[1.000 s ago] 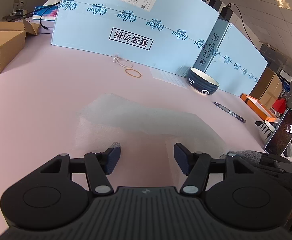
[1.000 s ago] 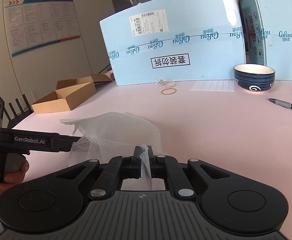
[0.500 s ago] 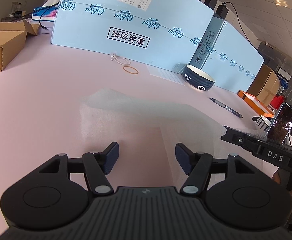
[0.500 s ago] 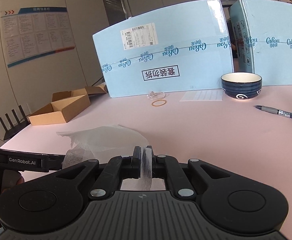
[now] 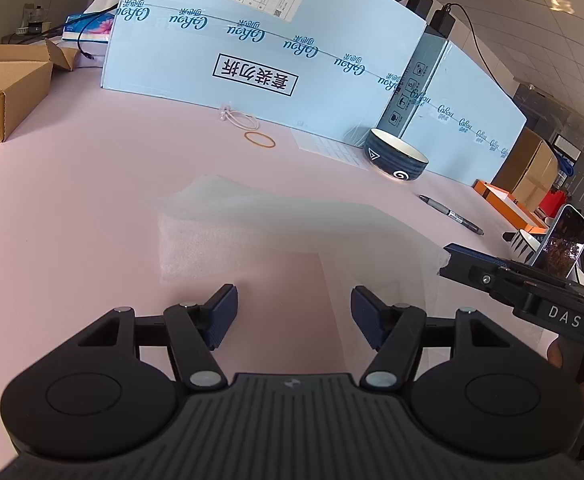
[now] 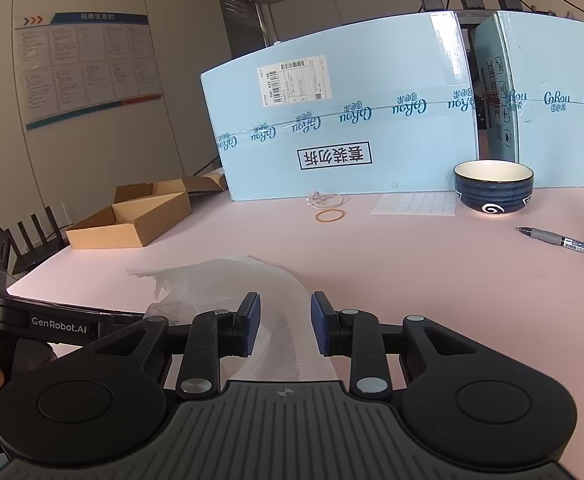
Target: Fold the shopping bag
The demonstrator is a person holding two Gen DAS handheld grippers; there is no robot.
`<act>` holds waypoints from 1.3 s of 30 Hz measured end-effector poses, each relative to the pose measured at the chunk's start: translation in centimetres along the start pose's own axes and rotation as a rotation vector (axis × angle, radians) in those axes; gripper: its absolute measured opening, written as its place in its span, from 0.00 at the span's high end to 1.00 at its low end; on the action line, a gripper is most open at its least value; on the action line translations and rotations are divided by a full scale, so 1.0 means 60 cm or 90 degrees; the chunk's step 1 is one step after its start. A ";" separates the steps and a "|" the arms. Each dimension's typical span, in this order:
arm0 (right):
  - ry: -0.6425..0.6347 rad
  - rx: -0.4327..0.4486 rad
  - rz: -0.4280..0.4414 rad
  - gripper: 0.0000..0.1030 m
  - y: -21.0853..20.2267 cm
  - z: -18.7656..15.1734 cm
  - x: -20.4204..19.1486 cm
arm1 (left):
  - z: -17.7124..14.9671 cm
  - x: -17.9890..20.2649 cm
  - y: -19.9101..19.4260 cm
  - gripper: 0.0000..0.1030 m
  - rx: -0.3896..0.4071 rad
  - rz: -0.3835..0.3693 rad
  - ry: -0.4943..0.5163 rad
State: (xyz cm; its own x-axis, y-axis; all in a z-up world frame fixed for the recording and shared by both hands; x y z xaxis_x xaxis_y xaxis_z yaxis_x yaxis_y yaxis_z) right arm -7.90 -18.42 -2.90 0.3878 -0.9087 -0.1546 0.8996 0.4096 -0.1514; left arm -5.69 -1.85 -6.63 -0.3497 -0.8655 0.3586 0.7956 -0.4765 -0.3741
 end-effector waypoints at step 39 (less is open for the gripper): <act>0.020 0.010 0.028 0.97 0.010 -0.003 0.002 | 0.031 0.121 -0.093 0.37 0.061 -0.148 0.078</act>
State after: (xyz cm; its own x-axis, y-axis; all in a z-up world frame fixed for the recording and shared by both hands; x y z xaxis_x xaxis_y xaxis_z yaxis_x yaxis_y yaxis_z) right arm -7.35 -18.25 -3.15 0.4214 -0.8865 -0.1912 0.8846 0.4482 -0.1285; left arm -11.77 -5.18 -0.35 -0.5811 -0.7498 0.3164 0.7281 -0.6527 -0.2096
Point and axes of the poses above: each gripper's, at about its wrist camera, not at the fingertips, and y roughly the way its jaws point, x to its right, z to its top, the point moved 10 cm from there along y, roughly the way its jaws point, and after that the axes turned 11 degrees about x, right-handed, at the moved point
